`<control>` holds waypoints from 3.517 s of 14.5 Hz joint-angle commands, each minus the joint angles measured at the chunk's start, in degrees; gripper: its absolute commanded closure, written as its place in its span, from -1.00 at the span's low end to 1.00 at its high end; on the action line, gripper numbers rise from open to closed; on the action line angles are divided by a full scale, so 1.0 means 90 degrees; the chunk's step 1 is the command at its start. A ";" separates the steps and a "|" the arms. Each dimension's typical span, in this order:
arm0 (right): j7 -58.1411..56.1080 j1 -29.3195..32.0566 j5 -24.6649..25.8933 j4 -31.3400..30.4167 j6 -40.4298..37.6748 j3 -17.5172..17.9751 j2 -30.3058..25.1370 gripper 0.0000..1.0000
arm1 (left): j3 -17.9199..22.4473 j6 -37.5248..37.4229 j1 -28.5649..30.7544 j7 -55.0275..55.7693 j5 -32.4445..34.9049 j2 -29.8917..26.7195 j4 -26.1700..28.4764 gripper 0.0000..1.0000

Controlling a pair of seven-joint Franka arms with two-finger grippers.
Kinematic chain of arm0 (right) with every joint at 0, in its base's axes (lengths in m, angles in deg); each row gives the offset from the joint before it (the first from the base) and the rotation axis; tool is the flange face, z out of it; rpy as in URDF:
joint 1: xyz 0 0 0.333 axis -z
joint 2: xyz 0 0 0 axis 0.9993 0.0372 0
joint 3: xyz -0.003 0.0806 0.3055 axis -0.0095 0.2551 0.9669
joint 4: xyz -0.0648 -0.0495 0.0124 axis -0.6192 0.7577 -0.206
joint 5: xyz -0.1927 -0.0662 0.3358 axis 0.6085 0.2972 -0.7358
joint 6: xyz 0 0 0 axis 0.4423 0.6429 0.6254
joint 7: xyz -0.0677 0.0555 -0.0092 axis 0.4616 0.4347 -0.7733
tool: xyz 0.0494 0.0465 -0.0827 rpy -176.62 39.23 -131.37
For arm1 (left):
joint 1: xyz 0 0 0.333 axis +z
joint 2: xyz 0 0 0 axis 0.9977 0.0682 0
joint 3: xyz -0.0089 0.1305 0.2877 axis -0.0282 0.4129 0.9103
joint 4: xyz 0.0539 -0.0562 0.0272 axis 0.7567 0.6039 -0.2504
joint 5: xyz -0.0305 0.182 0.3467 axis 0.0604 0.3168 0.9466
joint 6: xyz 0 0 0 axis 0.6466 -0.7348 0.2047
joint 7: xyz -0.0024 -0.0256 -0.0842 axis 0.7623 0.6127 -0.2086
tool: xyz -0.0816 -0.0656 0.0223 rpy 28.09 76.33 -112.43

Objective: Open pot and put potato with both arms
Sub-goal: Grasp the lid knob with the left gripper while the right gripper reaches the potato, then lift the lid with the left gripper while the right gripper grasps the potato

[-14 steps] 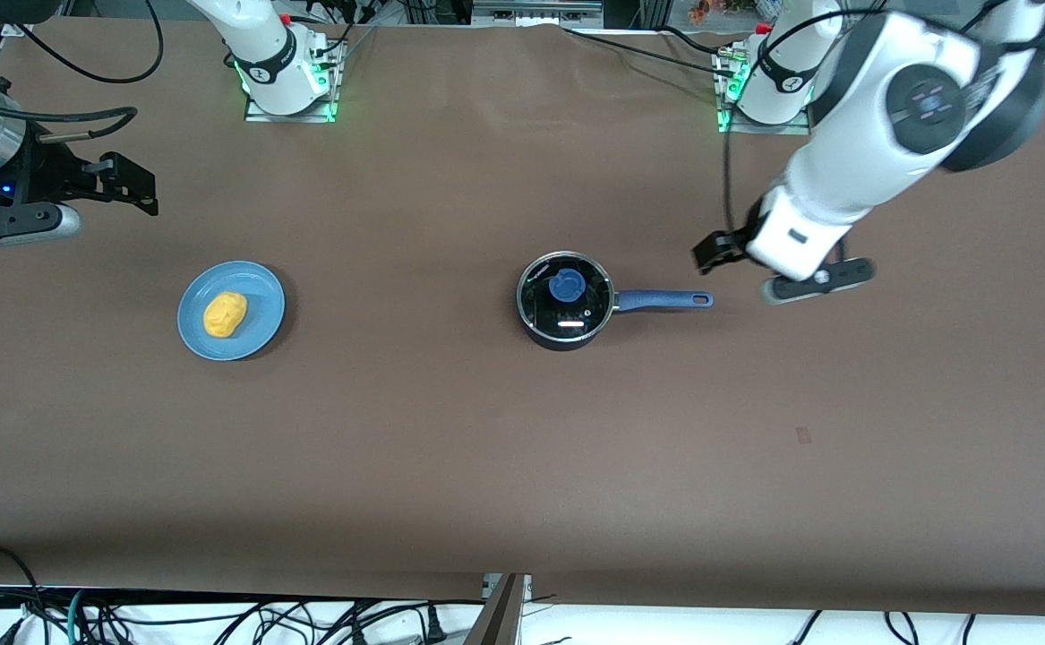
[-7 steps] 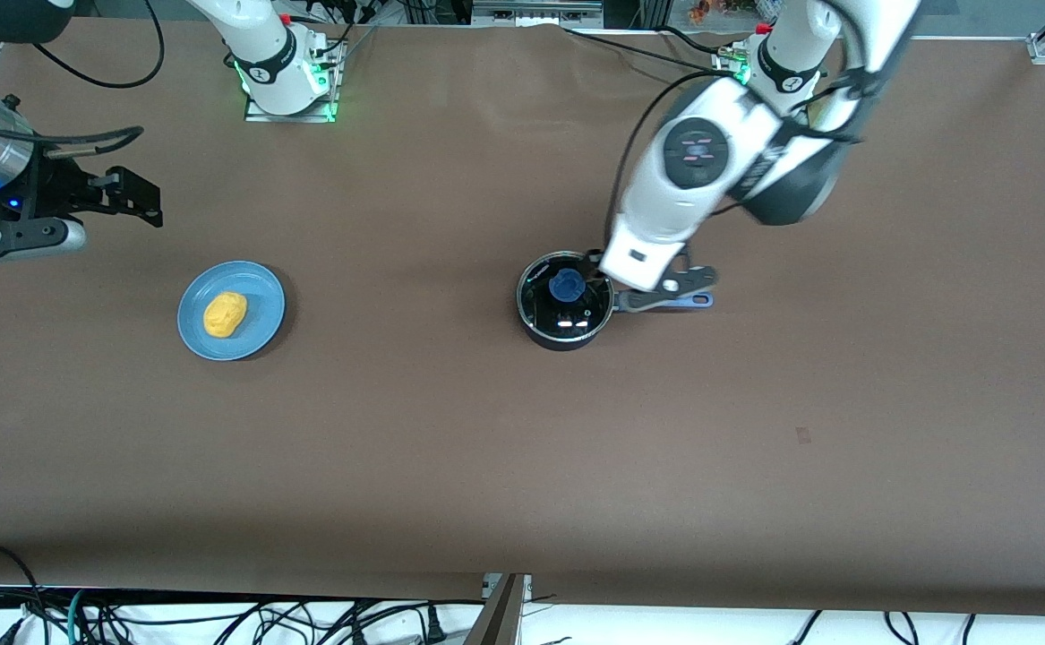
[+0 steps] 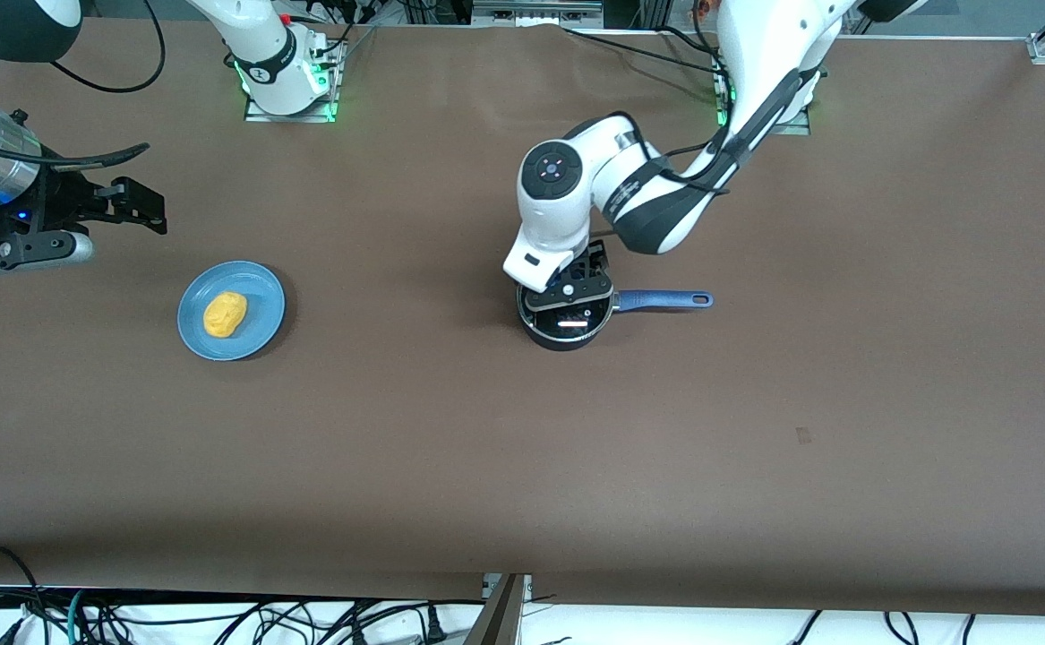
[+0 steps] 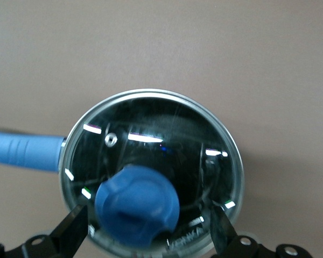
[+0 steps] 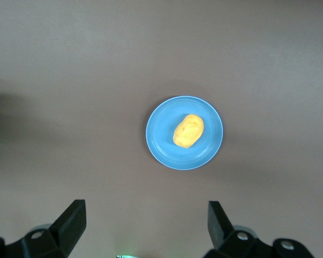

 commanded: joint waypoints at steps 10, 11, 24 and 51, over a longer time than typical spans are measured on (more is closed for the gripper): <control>0.0011 0.0175 0.0019 0.0128 -0.0039 0.0030 0.0366 -1.00 | 0.0049 -0.0552 0.0042 -0.1117 0.0123 0.0166 -0.0320 -1.00; 0.0001 0.0204 0.0029 0.0128 -0.0039 0.0030 0.0366 -1.00 | 0.0048 -0.0630 0.0042 -0.1293 -0.0023 0.0157 -0.0329 -1.00; 0.0089 0.0673 0.0029 -0.0898 0.1727 -0.0126 0.1556 -1.00 | 0.0039 -0.0895 0.0091 -0.1636 -0.0200 0.0147 -0.0408 -0.79; 0.2306 0.0810 -0.0059 -0.2754 0.4298 -0.0273 0.2544 0.46 | 0.0029 -0.2828 0.0889 -0.1811 -0.0425 -0.0195 -0.1550 -0.11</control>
